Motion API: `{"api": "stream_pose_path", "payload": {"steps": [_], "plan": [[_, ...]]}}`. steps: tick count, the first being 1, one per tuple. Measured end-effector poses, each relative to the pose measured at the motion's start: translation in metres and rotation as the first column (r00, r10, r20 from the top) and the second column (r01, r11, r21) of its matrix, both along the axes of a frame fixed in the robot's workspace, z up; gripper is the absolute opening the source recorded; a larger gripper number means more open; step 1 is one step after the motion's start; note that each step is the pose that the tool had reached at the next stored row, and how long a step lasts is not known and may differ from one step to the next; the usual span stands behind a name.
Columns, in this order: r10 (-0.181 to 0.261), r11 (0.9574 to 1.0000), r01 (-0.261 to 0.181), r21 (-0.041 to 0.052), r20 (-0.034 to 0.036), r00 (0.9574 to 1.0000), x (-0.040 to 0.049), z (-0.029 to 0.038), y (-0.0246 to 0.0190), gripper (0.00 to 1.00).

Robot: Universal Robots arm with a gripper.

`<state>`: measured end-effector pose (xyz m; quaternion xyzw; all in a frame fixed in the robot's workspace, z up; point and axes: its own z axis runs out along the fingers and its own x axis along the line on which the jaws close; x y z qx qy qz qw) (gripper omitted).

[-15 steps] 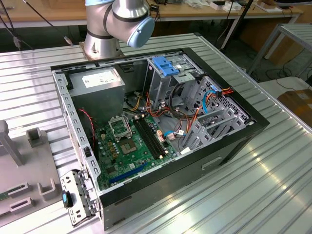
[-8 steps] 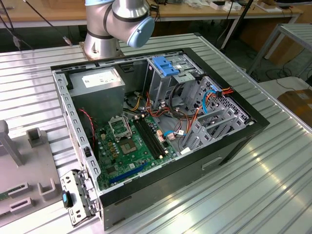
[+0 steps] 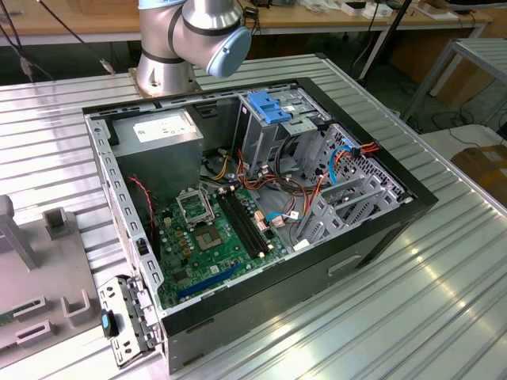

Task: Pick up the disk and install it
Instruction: 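Pick up the disk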

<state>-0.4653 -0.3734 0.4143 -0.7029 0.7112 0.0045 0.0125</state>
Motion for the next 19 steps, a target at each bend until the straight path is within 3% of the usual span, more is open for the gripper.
{"api": "stream_pose_path", "payload": {"steps": [19], "plan": [[0.0, 1.0, 0.0, 0.0, -0.0001, 1.0, 0.0, 0.0197, 0.0, 0.37]]}}
